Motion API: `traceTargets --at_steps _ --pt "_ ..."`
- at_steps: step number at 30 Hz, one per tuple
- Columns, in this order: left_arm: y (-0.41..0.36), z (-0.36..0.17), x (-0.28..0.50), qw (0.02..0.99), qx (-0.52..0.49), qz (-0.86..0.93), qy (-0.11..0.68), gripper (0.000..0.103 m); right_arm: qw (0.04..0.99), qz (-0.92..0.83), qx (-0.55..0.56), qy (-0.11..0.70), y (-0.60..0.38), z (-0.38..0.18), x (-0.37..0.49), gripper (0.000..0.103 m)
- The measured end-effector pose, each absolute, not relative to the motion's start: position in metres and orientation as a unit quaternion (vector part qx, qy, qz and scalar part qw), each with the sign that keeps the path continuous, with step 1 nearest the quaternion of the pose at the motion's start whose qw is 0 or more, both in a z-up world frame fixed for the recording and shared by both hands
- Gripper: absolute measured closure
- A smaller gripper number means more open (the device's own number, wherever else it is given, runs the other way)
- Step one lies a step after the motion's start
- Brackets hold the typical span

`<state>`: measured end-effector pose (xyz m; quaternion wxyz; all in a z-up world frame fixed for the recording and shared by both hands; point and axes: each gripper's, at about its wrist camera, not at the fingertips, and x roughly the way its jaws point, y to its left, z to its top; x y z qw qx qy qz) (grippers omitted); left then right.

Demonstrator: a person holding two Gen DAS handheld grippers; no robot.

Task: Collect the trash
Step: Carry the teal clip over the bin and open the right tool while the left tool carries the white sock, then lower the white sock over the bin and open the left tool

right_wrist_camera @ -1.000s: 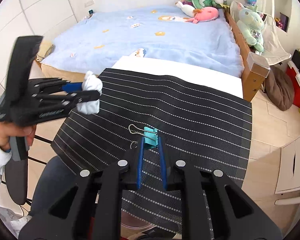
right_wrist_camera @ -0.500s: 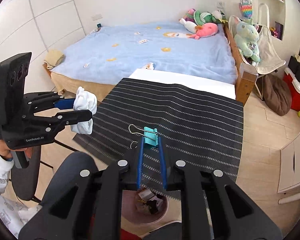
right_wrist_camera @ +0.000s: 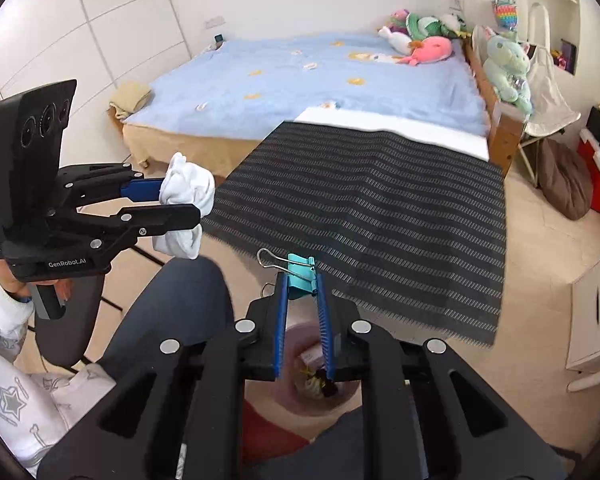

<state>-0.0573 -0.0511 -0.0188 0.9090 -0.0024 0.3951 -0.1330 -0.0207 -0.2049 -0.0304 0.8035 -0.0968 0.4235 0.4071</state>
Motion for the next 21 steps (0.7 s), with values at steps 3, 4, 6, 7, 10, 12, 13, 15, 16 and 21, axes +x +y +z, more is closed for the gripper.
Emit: traceTargets --at_steps 3,4,6,7,10,12,13,15,16,21 --pt "-0.051 -0.02 -0.069 0.909 -0.009 -0.134 0.393 0.07 0.799 0.41 -0.095 0.429 -0.205 -0.036 -0.03 0.089" --pt "-0.051 -0.02 -0.071 0.91 -0.013 -0.134 0.393 0.07 0.797 0.412 -0.094 0.431 -0.205 -0.037 -0.032 0.089" --pt "-0.05 -0.02 -0.075 0.91 -0.014 -0.133 0.393 0.07 0.792 0.418 -0.095 0.435 -0.203 -0.039 -0.036 0.089" --pt "-0.049 -0.02 -0.075 0.91 -0.014 -0.132 0.393 0.07 0.791 0.419 -0.096 0.435 -0.203 -0.04 -0.038 0.089" --pt "-0.048 -0.019 -0.078 0.911 -0.016 -0.129 0.391 0.07 0.786 0.427 -0.091 0.438 -0.201 -0.041 -0.04 0.089" --pt "-0.047 -0.017 -0.078 0.912 -0.016 -0.128 0.389 0.07 0.78 0.434 -0.09 0.442 -0.198 -0.042 -0.039 0.088" --pt "-0.046 -0.017 -0.077 0.913 -0.016 -0.127 0.389 0.07 0.777 0.437 -0.091 0.445 -0.196 -0.043 -0.038 0.086" --pt "-0.045 -0.016 -0.077 0.913 -0.018 -0.126 0.388 0.07 0.776 0.432 -0.098 0.448 -0.196 -0.047 -0.036 0.055" --pt "-0.044 -0.016 -0.077 0.913 -0.018 -0.125 0.388 0.07 0.777 0.431 -0.097 0.449 -0.196 -0.048 -0.035 0.034" --pt "-0.045 -0.021 -0.076 0.909 -0.018 -0.13 0.395 0.07 0.784 0.423 -0.085 0.447 -0.2 -0.049 -0.034 0.015"
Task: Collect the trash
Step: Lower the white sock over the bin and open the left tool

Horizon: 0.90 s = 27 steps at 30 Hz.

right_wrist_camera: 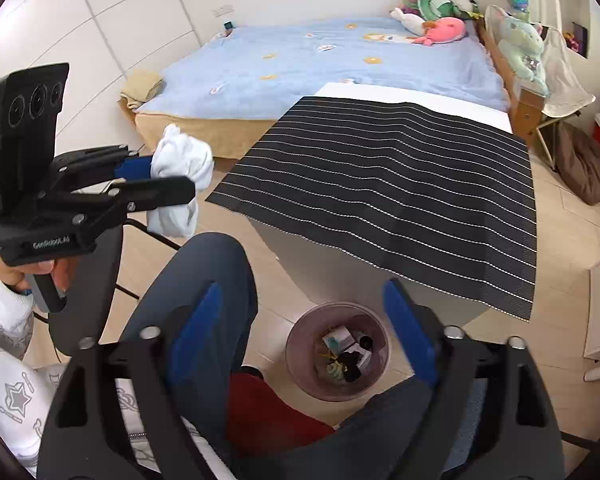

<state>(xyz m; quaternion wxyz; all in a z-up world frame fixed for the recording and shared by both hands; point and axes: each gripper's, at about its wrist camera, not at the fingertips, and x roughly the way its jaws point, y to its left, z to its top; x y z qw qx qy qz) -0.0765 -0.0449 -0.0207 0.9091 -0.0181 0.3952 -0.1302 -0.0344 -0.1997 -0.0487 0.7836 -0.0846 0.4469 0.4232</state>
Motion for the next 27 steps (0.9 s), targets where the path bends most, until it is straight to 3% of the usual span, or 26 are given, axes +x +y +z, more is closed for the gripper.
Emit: traceTargets --at_steps 3,9,27 --pt "-0.046 -0.023 -0.076 0.906 -0.016 -0.138 0.399 0.07 0.79 0.414 -0.081 0.444 -0.202 -0.046 -0.033 0.006" --pt "-0.05 -0.021 -0.075 0.904 -0.014 -0.148 0.401 0.07 0.808 0.397 -0.079 0.428 -0.21 -0.035 -0.032 0.003" --pt "-0.073 -0.02 -0.073 0.895 0.015 -0.184 0.405 0.07 0.846 0.346 -0.049 0.402 -0.245 -0.013 -0.027 0.003"
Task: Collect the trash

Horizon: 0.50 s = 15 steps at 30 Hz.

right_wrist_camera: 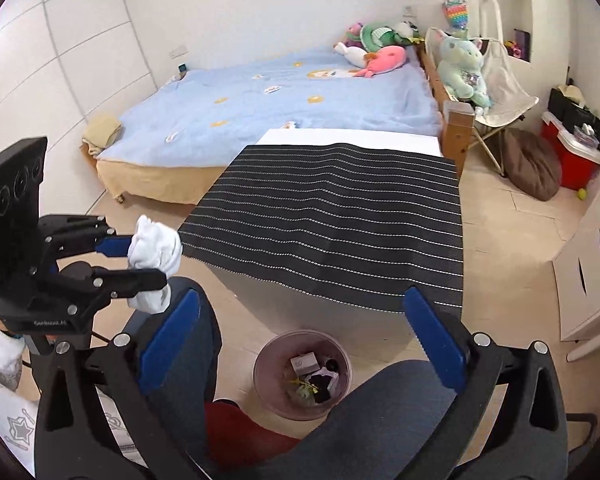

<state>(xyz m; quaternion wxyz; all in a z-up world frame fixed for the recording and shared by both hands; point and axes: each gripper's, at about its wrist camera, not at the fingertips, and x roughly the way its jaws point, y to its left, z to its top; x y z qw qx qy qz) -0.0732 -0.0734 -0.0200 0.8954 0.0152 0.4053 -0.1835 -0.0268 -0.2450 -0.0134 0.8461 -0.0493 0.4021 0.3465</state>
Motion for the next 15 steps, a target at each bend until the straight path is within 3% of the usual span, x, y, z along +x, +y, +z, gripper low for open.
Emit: traceTargets --at_steps 4,6,8,11,15 --pt "-0.075 -0.022 -0.071 0.892 0.018 -0.189 0.409 0.067 0.847 0.345 -0.041 0.403 -0.248 -0.012 -0.024 0.003" --pt "-0.077 -0.024 -0.07 0.89 0.02 -0.191 0.413 0.059 0.847 0.345 -0.039 0.403 -0.249 -0.013 -0.024 0.003" --pt "-0.078 -0.027 -0.068 0.889 0.021 -0.191 0.416 0.036 0.846 0.346 -0.037 0.404 -0.248 -0.013 -0.023 0.003" --pt "-0.075 -0.031 -0.067 0.889 0.01 -0.188 0.417 0.015 0.845 0.347 -0.035 0.405 -0.247 -0.013 -0.023 0.003" --pt "-0.07 -0.032 -0.065 0.892 -0.003 -0.177 0.415 0.007 0.845 0.347 -0.034 0.405 -0.248 -0.014 -0.022 0.003"
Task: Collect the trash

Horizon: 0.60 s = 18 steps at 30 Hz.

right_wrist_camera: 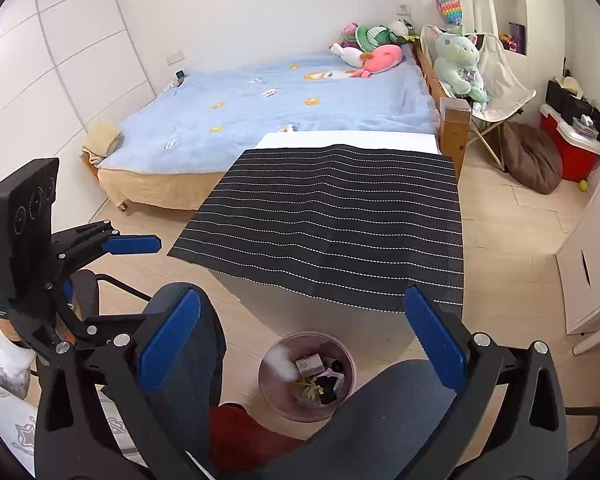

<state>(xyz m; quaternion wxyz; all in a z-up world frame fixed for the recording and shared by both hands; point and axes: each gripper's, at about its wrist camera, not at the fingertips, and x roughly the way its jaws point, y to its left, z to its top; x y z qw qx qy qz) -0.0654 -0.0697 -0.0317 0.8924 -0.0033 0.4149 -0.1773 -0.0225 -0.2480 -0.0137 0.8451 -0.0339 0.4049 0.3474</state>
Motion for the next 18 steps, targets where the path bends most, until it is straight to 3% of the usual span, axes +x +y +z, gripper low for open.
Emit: traceTargets --at_steps 18 --pt "-0.035 -0.017 -0.054 0.913 -0.038 -0.1 0.394 0.007 0.861 0.321 -0.037 0.394 -0.236 -0.002 -0.008 0.003"
